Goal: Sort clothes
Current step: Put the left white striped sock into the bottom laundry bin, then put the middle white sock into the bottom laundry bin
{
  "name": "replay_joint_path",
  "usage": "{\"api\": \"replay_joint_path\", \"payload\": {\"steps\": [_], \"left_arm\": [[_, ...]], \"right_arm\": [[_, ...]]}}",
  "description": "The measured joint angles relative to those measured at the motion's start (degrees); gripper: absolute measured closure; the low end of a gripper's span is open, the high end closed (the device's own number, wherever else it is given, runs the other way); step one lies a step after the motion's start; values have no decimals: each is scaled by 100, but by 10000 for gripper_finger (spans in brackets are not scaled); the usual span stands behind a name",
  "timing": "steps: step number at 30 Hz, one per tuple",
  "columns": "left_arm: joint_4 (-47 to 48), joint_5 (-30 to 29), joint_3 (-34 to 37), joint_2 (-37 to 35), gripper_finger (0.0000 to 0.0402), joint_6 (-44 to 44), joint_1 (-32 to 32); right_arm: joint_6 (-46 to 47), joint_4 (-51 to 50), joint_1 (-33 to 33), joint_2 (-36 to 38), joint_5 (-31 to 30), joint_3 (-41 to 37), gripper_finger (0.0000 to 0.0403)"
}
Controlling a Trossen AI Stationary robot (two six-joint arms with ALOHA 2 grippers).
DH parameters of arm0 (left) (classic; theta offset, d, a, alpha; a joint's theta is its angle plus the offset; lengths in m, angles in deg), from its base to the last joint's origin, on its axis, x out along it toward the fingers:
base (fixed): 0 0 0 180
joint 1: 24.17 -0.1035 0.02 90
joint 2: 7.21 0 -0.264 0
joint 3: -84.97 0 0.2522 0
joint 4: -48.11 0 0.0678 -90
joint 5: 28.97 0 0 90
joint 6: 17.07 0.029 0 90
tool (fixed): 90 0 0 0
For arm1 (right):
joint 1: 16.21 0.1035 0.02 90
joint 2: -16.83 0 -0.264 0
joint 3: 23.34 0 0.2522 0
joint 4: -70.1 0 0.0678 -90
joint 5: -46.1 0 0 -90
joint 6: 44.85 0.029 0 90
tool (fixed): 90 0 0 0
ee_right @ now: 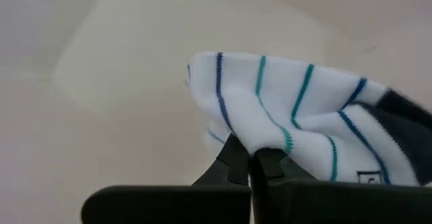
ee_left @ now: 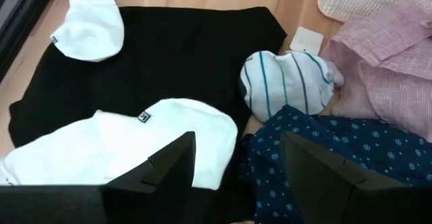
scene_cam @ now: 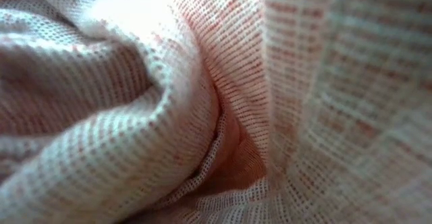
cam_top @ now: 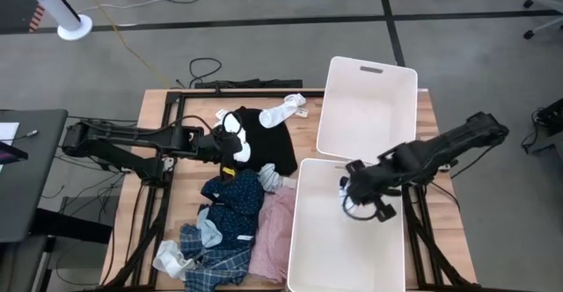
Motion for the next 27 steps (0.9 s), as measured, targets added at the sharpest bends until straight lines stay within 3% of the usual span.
{"api": "replay_joint_path", "payload": {"steps": [14, 18, 27], "left_arm": [[-23, -209, -4, 789, 189, -6, 0], [-74, -209, -4, 885, 189, -3, 9], [-108, -244, -9, 831, 189, 99, 13]], "right_arm": [[97, 95, 60, -600, -238, -72, 387], [269, 67, 211, -475, 351, -151, 348], [481, 442, 441, -164, 161, 8, 226]]}}
